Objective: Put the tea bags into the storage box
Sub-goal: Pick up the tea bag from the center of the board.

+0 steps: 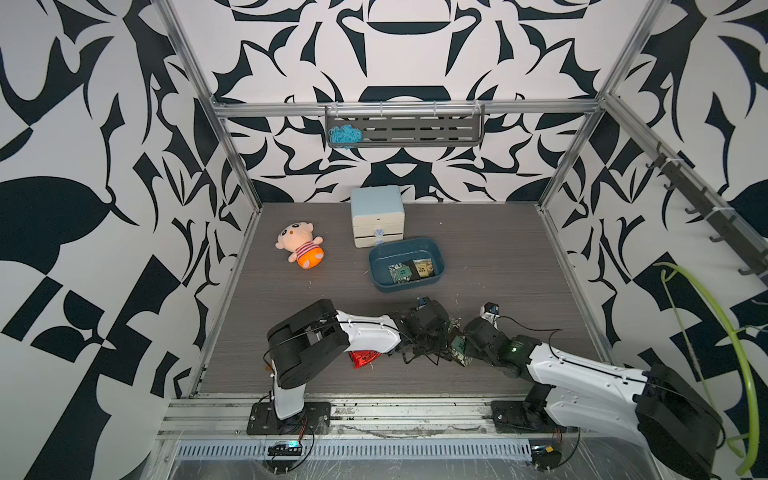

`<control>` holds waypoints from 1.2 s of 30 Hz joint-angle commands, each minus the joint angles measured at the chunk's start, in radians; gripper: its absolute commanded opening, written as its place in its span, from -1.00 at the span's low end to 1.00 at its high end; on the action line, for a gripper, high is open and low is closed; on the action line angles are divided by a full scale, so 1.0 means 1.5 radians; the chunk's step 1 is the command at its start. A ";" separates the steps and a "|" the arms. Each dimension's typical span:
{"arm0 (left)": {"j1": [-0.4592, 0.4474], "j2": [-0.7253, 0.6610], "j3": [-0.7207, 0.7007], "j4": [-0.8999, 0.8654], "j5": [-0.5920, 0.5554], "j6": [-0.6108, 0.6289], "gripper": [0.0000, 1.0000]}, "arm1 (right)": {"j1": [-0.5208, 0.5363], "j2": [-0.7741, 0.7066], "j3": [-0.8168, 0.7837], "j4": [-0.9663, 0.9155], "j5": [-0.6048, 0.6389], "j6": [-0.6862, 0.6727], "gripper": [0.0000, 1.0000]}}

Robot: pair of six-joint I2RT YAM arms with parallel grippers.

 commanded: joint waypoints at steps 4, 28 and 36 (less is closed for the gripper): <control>0.002 0.013 0.006 0.016 0.017 -0.012 -0.45 | 0.002 0.004 0.013 -0.001 -0.001 0.006 -0.85; 0.007 0.036 0.050 0.029 0.030 -0.015 -0.60 | 0.002 -0.026 -0.002 0.043 -0.011 -0.005 -0.85; 0.012 0.035 0.040 0.026 0.030 -0.014 -0.85 | 0.002 -0.047 0.009 0.029 0.001 -0.024 -0.81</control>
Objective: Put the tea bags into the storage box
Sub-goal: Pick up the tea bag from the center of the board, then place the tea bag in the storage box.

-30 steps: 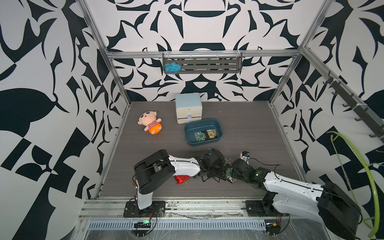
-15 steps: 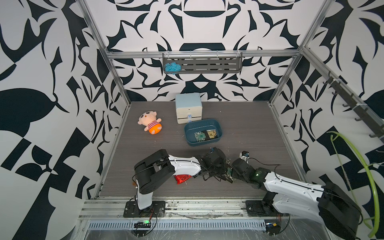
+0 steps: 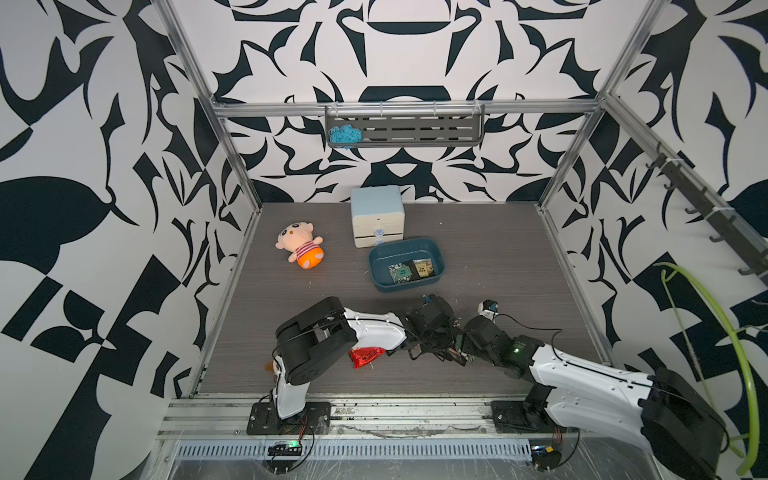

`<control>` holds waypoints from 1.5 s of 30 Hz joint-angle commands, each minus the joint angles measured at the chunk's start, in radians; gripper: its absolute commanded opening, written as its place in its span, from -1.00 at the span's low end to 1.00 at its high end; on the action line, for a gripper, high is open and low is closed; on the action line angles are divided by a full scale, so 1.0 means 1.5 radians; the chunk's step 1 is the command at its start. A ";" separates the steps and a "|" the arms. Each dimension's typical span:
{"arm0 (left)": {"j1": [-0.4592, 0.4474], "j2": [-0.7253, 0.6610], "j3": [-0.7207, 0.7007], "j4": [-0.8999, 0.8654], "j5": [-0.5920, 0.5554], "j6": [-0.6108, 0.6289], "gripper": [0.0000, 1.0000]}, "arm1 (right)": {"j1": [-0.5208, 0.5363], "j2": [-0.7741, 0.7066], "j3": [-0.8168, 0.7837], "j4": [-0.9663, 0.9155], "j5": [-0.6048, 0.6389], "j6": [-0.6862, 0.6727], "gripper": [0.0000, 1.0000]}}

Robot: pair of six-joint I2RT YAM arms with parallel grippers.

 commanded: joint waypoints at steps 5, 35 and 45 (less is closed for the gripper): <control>0.006 -0.035 -0.003 -0.030 -0.002 0.025 -1.00 | 0.002 -0.048 0.050 -0.033 0.050 -0.068 -0.74; 0.293 -0.224 0.105 -0.287 -0.092 0.225 -1.00 | -0.201 -0.141 -0.021 0.183 0.038 -0.278 -0.46; 0.325 -0.065 0.280 -0.330 -0.128 0.264 -1.00 | -0.201 -0.084 -0.013 0.223 -0.043 -0.291 -0.26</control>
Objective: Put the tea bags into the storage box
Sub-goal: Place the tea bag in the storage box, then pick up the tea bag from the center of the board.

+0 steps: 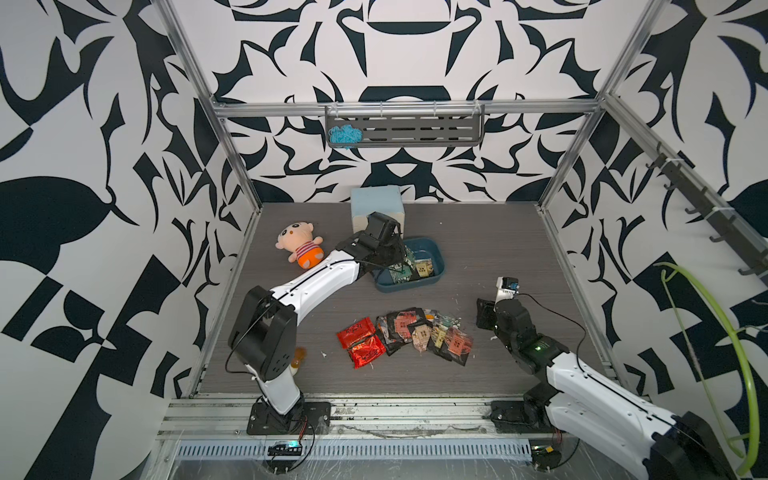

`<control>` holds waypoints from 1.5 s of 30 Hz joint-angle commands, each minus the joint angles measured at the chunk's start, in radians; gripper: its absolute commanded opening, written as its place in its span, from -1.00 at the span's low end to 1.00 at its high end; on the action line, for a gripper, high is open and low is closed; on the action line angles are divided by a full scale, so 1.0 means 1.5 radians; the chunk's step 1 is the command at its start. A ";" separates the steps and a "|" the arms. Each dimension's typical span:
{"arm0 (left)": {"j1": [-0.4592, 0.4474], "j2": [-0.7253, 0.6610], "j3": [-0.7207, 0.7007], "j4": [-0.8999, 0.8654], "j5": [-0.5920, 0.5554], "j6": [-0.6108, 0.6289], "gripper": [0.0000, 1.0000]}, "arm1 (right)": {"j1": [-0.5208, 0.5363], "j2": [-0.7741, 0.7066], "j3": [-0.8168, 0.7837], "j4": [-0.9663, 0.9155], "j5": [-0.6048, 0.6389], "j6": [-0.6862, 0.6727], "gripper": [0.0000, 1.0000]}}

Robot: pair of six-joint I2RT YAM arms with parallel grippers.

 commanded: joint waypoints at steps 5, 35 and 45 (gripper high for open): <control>0.006 0.102 0.083 -0.056 -0.038 0.035 -1.00 | 0.001 0.061 0.031 0.030 -0.045 -0.018 -0.26; -0.010 -0.140 -0.102 -0.131 -0.069 0.023 0.07 | 0.000 0.061 0.029 0.016 -0.073 -0.038 -0.26; -0.140 -0.314 -0.218 -0.128 -0.044 -0.012 0.07 | 0.001 0.066 0.040 0.002 -0.105 -0.056 -0.27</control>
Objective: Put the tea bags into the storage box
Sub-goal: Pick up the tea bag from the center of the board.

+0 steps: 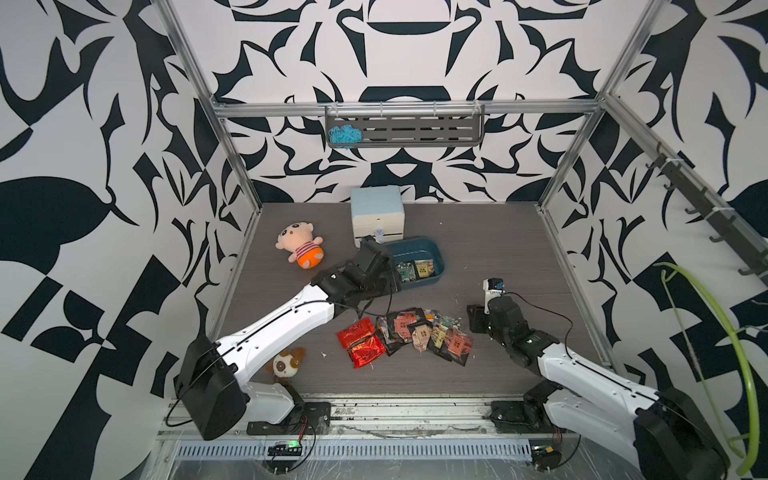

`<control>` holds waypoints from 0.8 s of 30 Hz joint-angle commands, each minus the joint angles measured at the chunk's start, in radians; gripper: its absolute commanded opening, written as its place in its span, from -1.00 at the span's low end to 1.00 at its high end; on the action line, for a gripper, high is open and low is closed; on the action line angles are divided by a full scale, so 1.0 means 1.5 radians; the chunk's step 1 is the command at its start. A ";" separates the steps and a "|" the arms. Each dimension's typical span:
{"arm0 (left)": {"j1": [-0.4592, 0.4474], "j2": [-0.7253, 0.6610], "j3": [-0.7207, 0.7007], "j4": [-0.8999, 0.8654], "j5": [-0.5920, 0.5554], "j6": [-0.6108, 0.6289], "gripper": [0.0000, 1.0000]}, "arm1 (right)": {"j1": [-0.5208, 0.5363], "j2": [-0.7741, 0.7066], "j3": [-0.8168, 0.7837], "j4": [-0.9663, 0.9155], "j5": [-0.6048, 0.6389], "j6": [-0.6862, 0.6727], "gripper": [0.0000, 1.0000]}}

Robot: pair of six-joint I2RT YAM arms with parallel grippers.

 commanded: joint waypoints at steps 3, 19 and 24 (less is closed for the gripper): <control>-0.053 -0.065 -0.051 -0.008 0.005 -0.020 0.07 | 0.001 -0.007 0.024 0.005 -0.017 -0.022 -0.26; -0.132 -0.129 -0.236 0.151 -0.012 -0.103 0.07 | 0.024 0.105 0.230 -0.278 -0.133 0.021 -0.24; -0.138 -0.140 -0.280 0.216 -0.030 -0.135 0.07 | 0.079 0.096 0.230 -0.330 -0.122 0.061 -0.25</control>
